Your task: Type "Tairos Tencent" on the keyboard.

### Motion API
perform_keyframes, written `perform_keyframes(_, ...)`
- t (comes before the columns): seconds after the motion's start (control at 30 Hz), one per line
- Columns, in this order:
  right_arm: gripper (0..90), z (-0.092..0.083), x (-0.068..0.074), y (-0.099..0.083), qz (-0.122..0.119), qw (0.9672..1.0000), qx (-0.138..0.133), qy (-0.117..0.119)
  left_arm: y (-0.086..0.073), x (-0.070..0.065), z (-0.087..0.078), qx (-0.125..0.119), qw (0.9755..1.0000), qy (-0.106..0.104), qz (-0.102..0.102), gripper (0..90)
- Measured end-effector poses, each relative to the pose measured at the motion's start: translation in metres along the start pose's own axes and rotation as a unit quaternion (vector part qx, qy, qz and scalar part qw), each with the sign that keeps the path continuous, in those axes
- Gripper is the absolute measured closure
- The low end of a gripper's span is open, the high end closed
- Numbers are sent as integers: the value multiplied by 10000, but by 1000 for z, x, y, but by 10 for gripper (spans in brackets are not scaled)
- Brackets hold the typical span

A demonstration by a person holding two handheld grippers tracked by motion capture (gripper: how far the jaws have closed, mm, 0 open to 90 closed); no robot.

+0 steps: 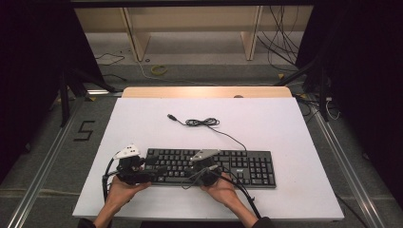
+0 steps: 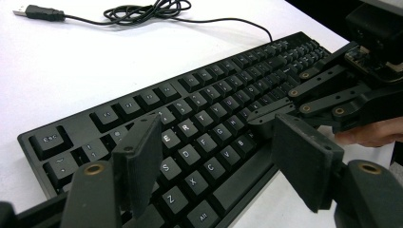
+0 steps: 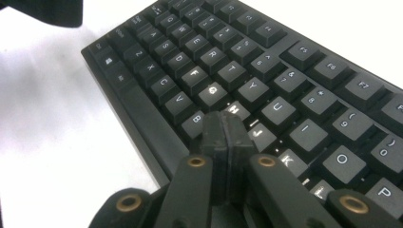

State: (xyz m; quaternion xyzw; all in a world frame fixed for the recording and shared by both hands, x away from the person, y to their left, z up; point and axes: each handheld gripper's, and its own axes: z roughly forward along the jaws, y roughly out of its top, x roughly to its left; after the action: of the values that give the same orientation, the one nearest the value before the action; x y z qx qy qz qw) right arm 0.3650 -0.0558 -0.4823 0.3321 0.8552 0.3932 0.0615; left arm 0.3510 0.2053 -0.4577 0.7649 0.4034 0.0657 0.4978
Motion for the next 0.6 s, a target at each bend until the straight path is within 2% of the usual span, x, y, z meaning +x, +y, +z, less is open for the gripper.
perform_keyframes(0.1,879,-5,-2,1,169,9997,-109,99,0,1,1,3,10000,28,-20,346)
perform_keyframes(0.23,844,-16,-3,1,166,9991,-365,160,1,1,2,48,10000,77,-19,347)
perform_keyframes(0.6,691,-39,-11,-8,266,9972,-658,253,4,-1,6,119,9998,133,49,359)
